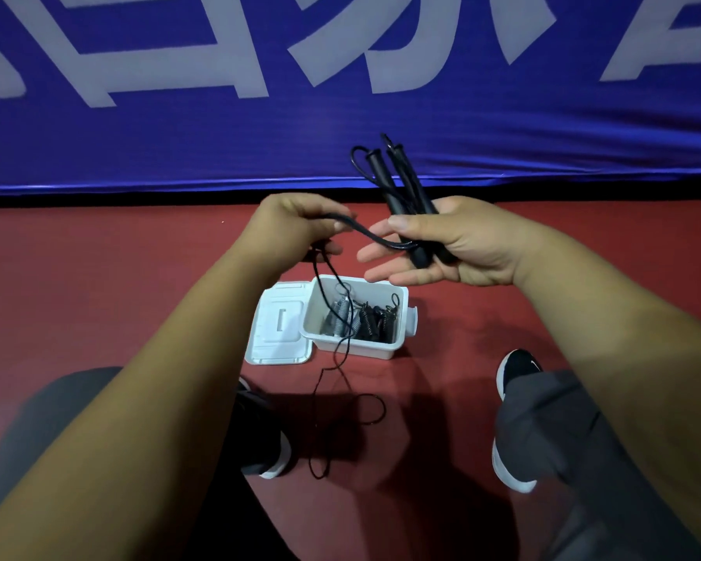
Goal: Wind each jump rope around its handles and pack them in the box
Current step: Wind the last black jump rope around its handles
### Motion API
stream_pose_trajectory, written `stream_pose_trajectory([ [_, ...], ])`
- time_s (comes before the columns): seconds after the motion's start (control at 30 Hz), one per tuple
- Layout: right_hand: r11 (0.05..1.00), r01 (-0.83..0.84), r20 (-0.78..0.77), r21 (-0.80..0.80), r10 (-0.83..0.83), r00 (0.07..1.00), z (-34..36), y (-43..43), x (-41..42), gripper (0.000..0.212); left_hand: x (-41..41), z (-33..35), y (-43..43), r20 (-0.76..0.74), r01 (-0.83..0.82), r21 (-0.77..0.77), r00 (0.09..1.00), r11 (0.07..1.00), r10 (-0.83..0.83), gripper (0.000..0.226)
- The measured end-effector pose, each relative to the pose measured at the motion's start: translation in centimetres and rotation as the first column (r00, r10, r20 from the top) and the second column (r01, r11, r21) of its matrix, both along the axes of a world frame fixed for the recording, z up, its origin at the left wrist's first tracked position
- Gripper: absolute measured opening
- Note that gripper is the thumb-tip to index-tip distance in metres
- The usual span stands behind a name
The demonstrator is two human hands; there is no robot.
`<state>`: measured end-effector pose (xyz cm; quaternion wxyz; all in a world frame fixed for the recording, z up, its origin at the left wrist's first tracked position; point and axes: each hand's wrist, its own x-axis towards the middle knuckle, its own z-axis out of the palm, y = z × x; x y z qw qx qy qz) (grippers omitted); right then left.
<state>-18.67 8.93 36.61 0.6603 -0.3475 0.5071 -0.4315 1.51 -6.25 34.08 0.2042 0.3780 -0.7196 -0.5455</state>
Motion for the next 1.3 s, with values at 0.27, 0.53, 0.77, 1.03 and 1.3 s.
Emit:
stream_pose_trajectory([
  [0.27, 0.969, 0.248, 0.026, -0.008, -0.248, 0.968, -1.2, -0.7, -0.3, 0.036, 0.5, 1.9, -0.8, -0.124, 0.219, 0.245, 0.973, 0.945, -0.194, 0.027],
  [0.53, 0.952, 0.305, 0.098, -0.013, -0.302, 0.948, -0.9, -0.6, -0.4, 0.035, 1.2, 1.2, -1.0, -0.166, 0.183, 0.136, 0.973, 0.974, -0.159, 0.007],
  [0.77, 0.982, 0.185, 0.189, -0.034, -0.175, 0.966, 0.0, -0.2, -0.4, 0.033, 1.3, 0.7, -1.2, -0.263, 0.257, 0.09, 0.938, 0.962, -0.225, 0.013],
  [1.03, 0.969, -0.248, 0.177, 0.02, 0.241, 0.954, -0.3, 1.0, -0.7, 0.052, 1.0, 0.3, -0.9, -0.044, 0.245, -0.129, 0.967, 0.961, -0.253, 0.011],
  [1.3, 0.767, -0.627, 0.052, 0.136, 0.626, 0.778, -1.3, 0.9, 1.4, 0.052, -0.4, 0.7, 0.1, -0.033, 0.393, -0.037, 0.919, 0.919, -0.394, 0.017],
])
